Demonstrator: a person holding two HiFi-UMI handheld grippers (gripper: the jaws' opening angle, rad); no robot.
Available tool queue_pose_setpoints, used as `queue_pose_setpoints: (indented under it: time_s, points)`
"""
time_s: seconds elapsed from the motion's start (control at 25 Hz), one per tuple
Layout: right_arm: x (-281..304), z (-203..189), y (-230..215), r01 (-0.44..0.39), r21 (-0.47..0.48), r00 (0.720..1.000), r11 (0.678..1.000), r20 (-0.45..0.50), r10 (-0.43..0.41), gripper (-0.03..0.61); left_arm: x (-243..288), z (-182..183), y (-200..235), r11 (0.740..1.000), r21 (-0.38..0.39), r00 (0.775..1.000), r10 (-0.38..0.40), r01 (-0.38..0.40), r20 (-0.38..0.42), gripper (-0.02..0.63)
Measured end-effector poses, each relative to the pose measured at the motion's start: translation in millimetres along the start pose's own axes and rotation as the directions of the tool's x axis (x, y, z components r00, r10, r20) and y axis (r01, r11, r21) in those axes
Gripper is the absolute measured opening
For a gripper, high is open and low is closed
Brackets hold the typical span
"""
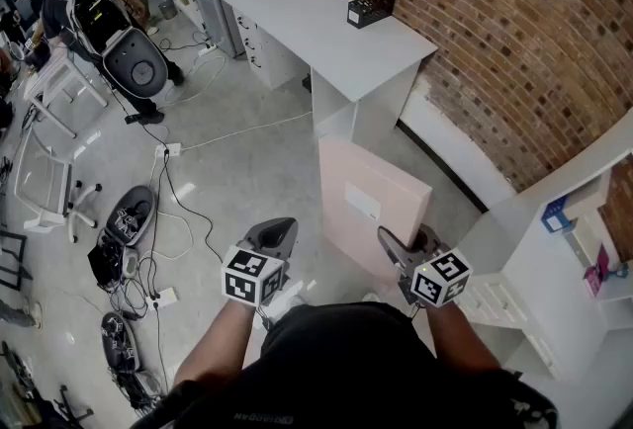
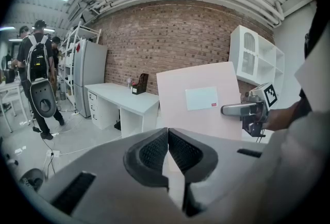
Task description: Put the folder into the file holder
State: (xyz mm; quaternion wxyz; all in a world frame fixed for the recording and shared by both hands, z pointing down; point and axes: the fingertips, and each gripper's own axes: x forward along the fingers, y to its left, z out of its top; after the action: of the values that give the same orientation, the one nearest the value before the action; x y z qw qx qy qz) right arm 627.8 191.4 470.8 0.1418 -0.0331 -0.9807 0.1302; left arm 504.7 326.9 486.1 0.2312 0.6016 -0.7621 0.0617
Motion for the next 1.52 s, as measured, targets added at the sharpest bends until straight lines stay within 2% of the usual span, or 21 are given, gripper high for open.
queue_pose_setpoints:
  time_s: [0.4,0.64,0.88,1.24,1.52]
  points:
    - [5,-7,17,0.023,-0.003,1.000,1.000,-0.006,-0.023,0.146,-7,-2,11,0.999,0.015,1.000,-0.031,0.031,-0.004,0.005]
    - [17,-16,35,0.009,0.050,0.999,0.999,-0.035,-0.008,0.161,-15,-3,24,0.999,0.025,0.999,-0.042,0.042,-0.005,0.005]
    - [32,-30,51,0.056,0.028,0.995,0.998,-0.079,-0.054,0.161,-35,-15,44,0.999,0.006,0.999,-0.048,0.048,-0.019,0.005]
    - [47,-41,72,0.129,0.030,0.988,0.991,-0.084,-0.126,0.161,-67,-50,84,0.998,-0.020,0.997,-0.053,0.052,-0.053,0.005]
    - [71,-34,68,0.128,0.033,0.988,0.991,-0.088,-0.124,0.163,-46,-32,98,0.997,-0.015,0.997,-0.078,0.077,-0.028,0.005]
